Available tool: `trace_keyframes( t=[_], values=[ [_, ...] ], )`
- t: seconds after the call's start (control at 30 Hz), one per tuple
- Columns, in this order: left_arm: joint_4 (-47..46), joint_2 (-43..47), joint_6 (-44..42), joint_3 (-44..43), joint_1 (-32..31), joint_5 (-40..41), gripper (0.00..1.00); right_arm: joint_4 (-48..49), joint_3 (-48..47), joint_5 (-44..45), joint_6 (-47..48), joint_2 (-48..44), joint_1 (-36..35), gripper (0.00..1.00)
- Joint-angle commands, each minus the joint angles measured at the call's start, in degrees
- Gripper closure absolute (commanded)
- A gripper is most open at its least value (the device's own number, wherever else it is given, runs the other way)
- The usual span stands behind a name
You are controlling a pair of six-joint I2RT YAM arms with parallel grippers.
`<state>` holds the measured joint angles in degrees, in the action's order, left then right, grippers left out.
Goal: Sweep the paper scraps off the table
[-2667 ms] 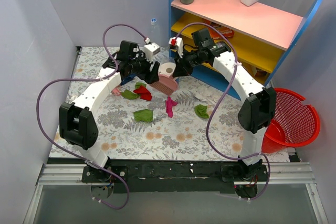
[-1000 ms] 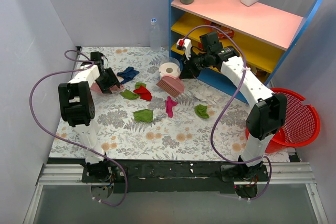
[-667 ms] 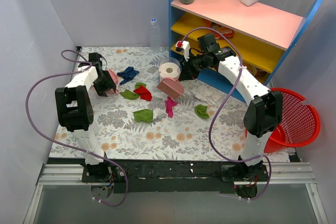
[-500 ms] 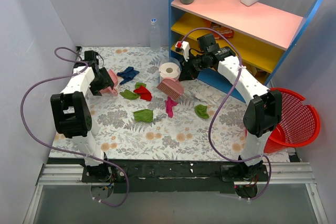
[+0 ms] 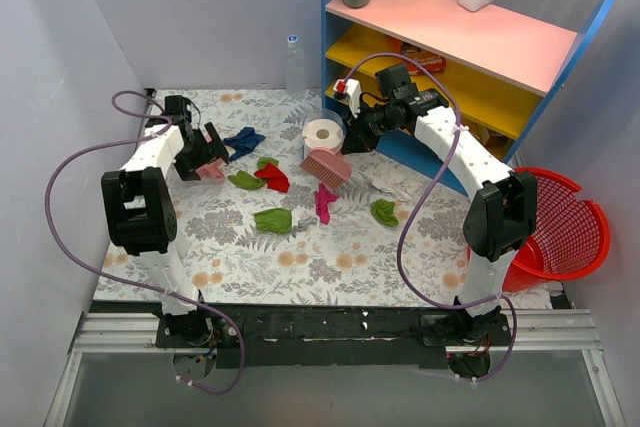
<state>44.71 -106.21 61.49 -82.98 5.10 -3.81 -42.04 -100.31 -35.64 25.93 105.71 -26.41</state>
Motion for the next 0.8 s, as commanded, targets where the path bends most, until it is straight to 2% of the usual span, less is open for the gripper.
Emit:
trace_keyframes(
  t=[0.0,0.2,0.4,0.57,0.67,0.77],
  values=[
    [-2.8,-2.1,0.6,-1.2,-0.3,-2.8,0.14,0.4,-0.4,0.2,1.1,-1.3,-0.1,0.99],
    [-1.8,-2.8,-1.4,-0.8,-0.4,2.9,0.18,0.6,-0.5,0.5,1.2,-1.1,-0.2,0.99],
    [-0.9,1.5,-1.4,3.0,-0.1,6.1,0.27,0.6,-0.4,0.5,1.4,-1.2,-0.2,0.99],
    [-0.1,5.7,-1.8,6.0,-0.1,11.7,0.28,0.6,-0.2,0.1,1.6,-0.9,-0.1,0.99],
    [-0.1,7.6,-2.8,7.7,0.0,11.7,0.28,0.6,-0.4,0.0,1.7,-0.7,-0.2,0.99],
    [-1.7,9.4,-4.9,8.9,0.1,8.5,0.27,0.6,-0.8,-0.2,1.8,-0.2,-0.2,0.99]
  ],
)
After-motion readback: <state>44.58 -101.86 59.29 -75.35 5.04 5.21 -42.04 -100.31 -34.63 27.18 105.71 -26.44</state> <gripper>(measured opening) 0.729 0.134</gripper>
